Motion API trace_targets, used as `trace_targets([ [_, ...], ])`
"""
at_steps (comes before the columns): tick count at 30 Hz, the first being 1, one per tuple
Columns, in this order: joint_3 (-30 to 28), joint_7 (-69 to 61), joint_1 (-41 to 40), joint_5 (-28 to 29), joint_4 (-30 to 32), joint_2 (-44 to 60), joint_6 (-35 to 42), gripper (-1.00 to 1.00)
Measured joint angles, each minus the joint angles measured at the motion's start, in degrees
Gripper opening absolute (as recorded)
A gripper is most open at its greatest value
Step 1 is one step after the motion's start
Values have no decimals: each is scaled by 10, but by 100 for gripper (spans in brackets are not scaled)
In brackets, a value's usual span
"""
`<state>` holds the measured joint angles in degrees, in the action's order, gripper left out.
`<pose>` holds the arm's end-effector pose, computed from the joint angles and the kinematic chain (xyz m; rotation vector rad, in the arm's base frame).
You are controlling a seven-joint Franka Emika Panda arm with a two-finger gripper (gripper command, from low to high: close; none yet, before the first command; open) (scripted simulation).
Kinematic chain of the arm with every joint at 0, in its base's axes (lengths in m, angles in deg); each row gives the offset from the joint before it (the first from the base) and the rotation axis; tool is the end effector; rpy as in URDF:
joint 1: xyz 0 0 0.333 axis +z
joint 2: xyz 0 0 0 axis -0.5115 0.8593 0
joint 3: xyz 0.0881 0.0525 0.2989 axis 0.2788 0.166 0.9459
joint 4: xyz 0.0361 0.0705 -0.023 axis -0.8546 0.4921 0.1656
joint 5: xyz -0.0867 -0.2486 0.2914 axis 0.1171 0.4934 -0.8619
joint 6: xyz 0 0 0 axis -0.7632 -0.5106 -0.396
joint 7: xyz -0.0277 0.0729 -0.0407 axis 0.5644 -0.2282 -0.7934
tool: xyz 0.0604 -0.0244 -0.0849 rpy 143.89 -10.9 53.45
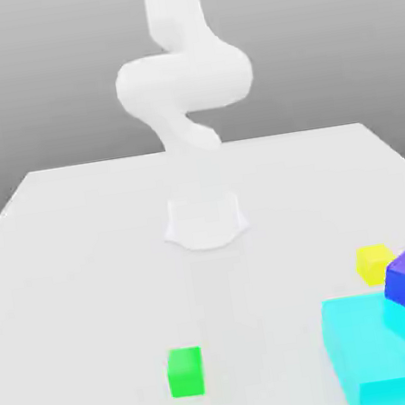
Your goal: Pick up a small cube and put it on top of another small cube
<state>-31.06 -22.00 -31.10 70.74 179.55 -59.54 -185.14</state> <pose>0.3819 -0.0055 0.6637 -2.4963 1.0618 -0.9456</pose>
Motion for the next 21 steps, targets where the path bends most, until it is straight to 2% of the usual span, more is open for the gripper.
trace_targets([
  [13,-25,-26,-19,5,118,274,-154,0],
  [21,-33,-55,-36,-11,189,440,-248,0],
])
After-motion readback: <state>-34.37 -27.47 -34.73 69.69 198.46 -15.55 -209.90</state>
